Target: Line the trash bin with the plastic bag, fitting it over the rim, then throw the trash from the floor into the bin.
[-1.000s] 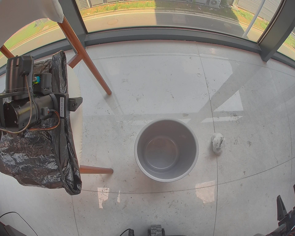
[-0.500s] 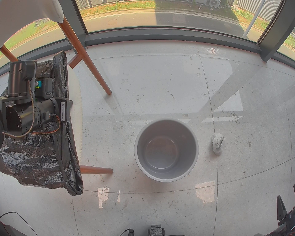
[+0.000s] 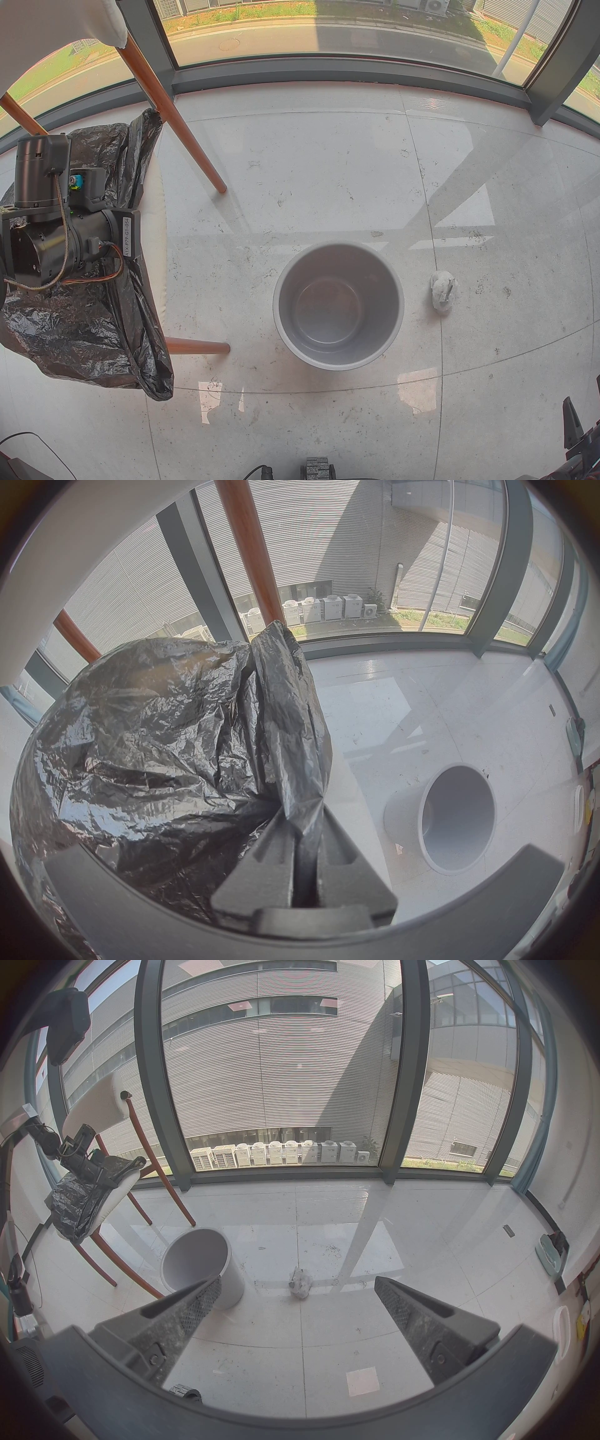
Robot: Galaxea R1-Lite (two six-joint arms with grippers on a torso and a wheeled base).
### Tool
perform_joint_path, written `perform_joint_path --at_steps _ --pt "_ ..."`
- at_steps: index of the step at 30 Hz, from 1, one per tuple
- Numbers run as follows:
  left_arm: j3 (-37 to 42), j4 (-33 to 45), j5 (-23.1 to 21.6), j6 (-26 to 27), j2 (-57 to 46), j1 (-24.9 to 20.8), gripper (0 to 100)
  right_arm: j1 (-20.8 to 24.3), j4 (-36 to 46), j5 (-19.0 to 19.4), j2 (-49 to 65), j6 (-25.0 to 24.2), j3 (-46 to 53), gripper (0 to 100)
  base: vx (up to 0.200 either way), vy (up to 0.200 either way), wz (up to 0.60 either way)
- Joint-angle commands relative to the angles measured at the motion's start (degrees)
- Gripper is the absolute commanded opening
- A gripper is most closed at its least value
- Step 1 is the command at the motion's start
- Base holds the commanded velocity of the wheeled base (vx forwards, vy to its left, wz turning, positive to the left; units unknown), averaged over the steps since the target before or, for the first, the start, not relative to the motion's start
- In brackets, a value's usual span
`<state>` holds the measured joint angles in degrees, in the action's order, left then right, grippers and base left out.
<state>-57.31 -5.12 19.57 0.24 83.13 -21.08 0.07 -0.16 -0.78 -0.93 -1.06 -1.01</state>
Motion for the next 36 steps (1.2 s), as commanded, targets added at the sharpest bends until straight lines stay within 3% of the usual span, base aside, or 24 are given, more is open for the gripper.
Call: perform_joint_path --at_steps 1,2,7,14,18,21,25,27,29,30,36 --pt "0.4 0.5 -2.3 -1.3 -0.2 1.9 0 0.0 0.0 0.0 0.9 0.0 1.0 100 0.0 0.0 0.0" --pt "0.4 0.5 -2.3 -1.3 -0.2 1.9 0 0.0 0.0 0.0 0.9 0.0 1.0 100 0.0 0.0 0.0" --pt "-0.1 0.3 -13.1 -1.7 -0.4 7.4 0 0.0 0.0 0.0 0.9 0.0 1.0 100 0.0 0.0 0.0" --pt "-3.0 1.7 -33.3 -4.5 -2.4 14.4 0 0.0 0.0 0.0 0.9 0.0 1.0 100 0.0 0.0 0.0" --pt "-5.5 1.7 -39.8 -7.0 -2.2 17.8 0 0.0 0.0 0.0 0.9 0.0 1.0 100 0.0 0.0 0.0" --pt "-6.1 1.7 -41.0 -8.9 -2.3 18.1 0 0.0 0.0 0.0 0.9 0.0 1.0 100 0.0 0.0 0.0" --pt "-7.9 1.3 -43.4 -16.0 -2.7 18.3 0 0.0 0.0 0.0 0.9 0.0 1.0 100 0.0 0.0 0.0" --pt "-9.7 1.5 -46.5 -22.4 -4.6 17.9 0 0.0 0.0 0.0 0.9 0.0 1.0 100 0.0 0.0 0.0" --pt "-10.1 1.6 -47.5 -24.1 -5.0 17.8 0 0.0 0.0 0.0 0.9 0.0 1.0 100 0.0 0.0 0.0" --pt "-11.7 1.7 -50.9 -30.6 -6.5 17.8 0 0.0 0.0 0.0 0.9 0.0 1.0 100 0.0 0.0 0.0" --pt "-11.6 1.8 -54.9 -41.6 -11.0 17.3 0 0.0 0.0 0.0 0.9 0.0 1.0 100 0.0 0.0 0.0"
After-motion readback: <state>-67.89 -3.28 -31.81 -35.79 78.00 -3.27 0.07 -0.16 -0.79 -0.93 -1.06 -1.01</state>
